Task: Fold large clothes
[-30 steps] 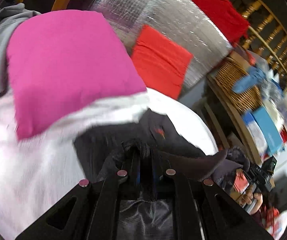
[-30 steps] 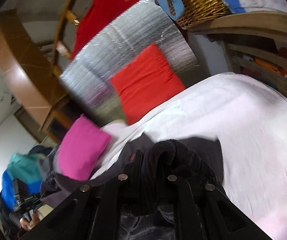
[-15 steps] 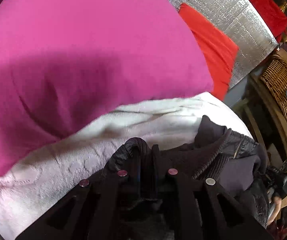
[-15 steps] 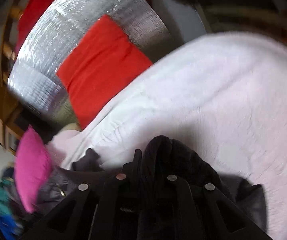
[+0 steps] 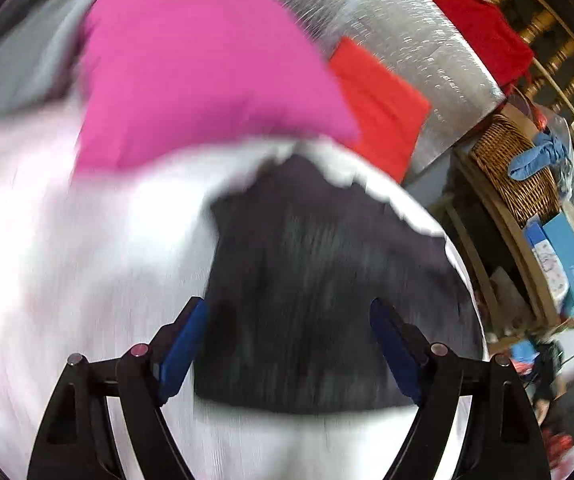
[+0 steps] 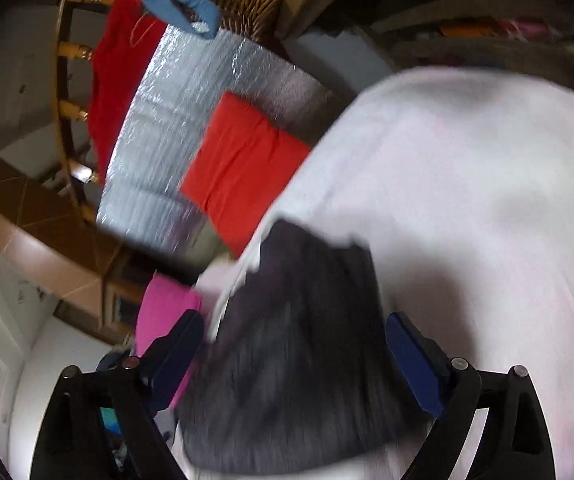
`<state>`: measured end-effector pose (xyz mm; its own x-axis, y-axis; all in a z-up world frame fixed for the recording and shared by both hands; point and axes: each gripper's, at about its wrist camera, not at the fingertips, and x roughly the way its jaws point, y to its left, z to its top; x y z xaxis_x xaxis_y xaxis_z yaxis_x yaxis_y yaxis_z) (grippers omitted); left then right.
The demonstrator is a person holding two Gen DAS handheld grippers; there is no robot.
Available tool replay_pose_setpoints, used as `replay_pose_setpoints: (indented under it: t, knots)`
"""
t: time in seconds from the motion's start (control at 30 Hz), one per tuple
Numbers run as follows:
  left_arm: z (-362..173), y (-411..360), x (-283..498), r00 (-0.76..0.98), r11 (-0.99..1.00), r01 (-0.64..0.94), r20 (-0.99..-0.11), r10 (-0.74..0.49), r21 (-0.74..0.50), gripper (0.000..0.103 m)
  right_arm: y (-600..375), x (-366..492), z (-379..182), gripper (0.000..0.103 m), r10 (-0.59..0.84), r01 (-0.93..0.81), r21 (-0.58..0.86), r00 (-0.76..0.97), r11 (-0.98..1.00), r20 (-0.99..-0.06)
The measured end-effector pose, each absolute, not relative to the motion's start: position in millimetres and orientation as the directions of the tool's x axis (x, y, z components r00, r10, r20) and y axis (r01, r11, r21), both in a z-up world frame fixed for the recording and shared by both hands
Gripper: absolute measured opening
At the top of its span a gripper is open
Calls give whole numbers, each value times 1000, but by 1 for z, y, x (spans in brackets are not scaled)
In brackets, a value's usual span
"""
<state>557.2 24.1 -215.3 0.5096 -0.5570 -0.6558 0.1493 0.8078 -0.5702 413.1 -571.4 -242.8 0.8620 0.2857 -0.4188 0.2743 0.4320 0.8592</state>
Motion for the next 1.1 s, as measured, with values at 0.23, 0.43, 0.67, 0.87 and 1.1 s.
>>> replay_pose_setpoints:
  t: [0.23,0.43,0.67,0.87,1.1]
  knots:
    - [-277,42,509,497,678,-112,-632,-595,-726,84,-508,398,-298,94,373,340,871,803,356,-466]
    - [-286,26,558,528,608,-177,-596,-605,-774,90,-518,439,-309,94,265,399,862,835,313,-482]
    - [-283,34,578,564,597,-250,-616,-551,-763,41,-525,460,-310,40,212,461,814,808,354,-550]
    - [-250,40,551,595,672,-176,-622,-510,-720,21,-506,425,-279,33,167,458,752,792,474,-587]
    - [-237,62,435,553,789,-79,-685,-474,-610,20,-486,302,-275,33,214,442,747,771,497,-599]
